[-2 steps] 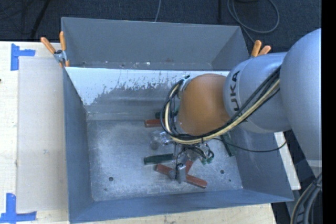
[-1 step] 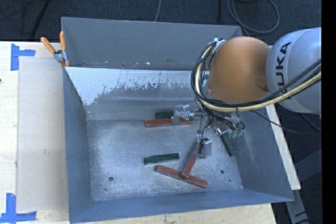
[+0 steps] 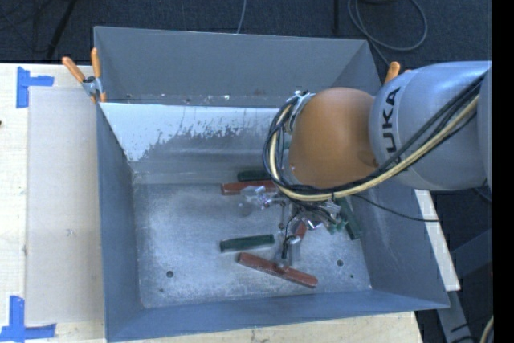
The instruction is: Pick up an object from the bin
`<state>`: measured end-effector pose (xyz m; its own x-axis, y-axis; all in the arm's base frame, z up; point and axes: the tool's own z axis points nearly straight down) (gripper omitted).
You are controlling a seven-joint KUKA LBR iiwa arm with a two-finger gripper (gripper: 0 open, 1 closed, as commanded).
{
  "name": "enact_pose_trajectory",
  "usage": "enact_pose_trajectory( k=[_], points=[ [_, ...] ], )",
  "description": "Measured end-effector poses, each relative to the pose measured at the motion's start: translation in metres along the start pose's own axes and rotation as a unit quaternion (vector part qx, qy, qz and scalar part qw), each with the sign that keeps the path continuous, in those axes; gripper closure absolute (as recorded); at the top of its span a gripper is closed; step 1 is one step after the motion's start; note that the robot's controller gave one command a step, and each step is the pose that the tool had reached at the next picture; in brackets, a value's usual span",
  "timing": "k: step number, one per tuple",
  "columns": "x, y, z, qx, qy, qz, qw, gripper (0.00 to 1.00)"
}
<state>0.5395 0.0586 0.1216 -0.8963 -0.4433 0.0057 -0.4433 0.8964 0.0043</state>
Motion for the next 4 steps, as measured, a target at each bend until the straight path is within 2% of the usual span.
enact_pose_trajectory(
  k=[1,2,3,4],
  points=[
    [0.005,0.051,0.055,0.0,0.0007,-0.037,0.9993,0.0],
    [-0.006,-0.007,0.049,0.003,-0.004,0.07,0.9976,0.0],
    [-0.006,-0.005,0.049,0.002,-0.0035,0.069,0.9976,1.0],
    [-0.002,-0.028,-0.06,0.004,-0.0057,-0.067,0.9977,1.0]
  ],
)
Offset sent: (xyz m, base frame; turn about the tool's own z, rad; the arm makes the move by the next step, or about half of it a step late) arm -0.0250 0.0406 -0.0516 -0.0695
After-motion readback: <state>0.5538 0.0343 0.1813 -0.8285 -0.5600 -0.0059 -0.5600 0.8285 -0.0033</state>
